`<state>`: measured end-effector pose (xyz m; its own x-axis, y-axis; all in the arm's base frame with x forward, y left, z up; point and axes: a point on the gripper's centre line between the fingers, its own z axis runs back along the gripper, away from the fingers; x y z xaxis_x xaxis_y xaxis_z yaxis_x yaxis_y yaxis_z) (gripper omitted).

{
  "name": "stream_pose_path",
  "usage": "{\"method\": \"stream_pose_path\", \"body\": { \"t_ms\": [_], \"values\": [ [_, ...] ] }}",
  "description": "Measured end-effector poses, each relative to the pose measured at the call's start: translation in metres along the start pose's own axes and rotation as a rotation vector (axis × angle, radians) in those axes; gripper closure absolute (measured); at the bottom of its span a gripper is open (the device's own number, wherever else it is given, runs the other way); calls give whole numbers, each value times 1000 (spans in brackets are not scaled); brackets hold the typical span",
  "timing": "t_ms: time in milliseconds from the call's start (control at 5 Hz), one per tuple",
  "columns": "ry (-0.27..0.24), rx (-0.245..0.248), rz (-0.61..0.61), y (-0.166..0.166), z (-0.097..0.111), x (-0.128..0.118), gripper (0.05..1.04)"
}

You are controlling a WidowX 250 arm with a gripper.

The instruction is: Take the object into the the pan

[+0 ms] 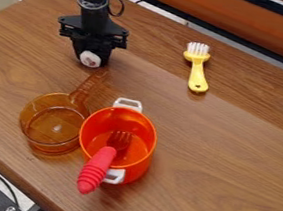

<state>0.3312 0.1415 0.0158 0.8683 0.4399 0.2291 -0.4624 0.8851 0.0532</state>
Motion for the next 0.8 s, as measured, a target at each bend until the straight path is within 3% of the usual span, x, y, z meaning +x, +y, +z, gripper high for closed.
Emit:
{"method": "stream_pose_path", "body": {
  "t_ms": [200,400,800],
  "values": [
    [-50,-65,-4,-2,10,6,566],
    [-136,-185,-91,-4,36,0,566],
    [-229,-323,-279,14,54,-43,566]
  ]
}}
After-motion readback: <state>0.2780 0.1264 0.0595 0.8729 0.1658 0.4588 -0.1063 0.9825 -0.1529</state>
